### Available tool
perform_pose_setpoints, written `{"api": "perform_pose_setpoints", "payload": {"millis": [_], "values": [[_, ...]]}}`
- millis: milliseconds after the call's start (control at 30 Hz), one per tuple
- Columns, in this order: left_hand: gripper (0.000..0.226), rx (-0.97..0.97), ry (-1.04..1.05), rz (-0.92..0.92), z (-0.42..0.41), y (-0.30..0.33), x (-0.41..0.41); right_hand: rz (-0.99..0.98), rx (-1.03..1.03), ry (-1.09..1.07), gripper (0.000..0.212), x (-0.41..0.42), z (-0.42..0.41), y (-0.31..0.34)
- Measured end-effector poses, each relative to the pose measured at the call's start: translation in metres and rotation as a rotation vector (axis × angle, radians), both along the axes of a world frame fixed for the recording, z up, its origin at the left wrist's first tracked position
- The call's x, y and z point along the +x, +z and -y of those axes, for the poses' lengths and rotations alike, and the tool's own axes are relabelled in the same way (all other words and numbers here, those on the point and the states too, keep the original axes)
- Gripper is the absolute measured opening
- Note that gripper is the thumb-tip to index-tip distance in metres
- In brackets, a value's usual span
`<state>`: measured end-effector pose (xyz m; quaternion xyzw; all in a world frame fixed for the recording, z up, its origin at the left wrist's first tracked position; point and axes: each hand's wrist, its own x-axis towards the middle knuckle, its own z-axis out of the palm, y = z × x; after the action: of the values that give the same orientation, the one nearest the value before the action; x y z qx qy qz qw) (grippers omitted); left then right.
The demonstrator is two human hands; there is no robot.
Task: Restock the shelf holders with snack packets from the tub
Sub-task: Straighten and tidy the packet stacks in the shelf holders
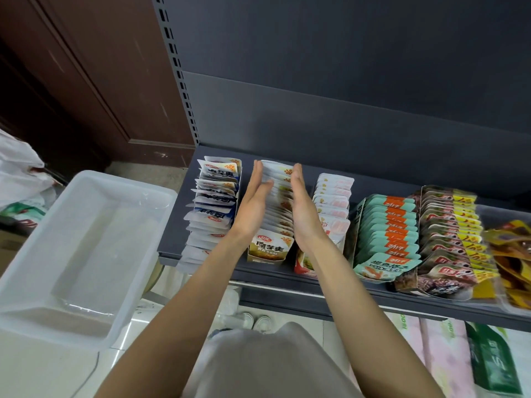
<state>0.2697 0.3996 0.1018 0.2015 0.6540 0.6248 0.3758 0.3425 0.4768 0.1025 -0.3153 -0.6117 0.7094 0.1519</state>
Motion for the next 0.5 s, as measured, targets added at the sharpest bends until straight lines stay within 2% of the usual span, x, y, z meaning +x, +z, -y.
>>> {"api": "perform_pose_setpoints", "payload": {"millis": [100, 233, 300, 400, 500], "values": [[0.056, -0.003, -0.006, 0.005, 0.003, 0.003, 0.001, -0.018, 0.055, -0.029, 0.056, 0.005, -0.010, 0.002], [0.061, 0.001, 0.065, -0.018, 0.018, 0.004, 0.006, 0.130, 0.546, 0.114, 0.057, 0.010, -0.035, 0.011], [0.066, -0.032, 0.052, -0.111, 0.030, 0.003, 0.010, 0.191, 0.747, 0.200, 0.054, 0.007, -0.044, 0.014], [0.074, -0.110, -0.049, -0.296, 0.039, 0.000, 0.017, 0.233, 0.882, 0.278, 0.046, -0.003, -0.053, 0.016], [0.087, -0.195, -0.120, -0.332, 0.036, -0.004, 0.019, 0.222, 0.914, 0.241, 0.036, -0.007, -0.054, 0.016]]}}
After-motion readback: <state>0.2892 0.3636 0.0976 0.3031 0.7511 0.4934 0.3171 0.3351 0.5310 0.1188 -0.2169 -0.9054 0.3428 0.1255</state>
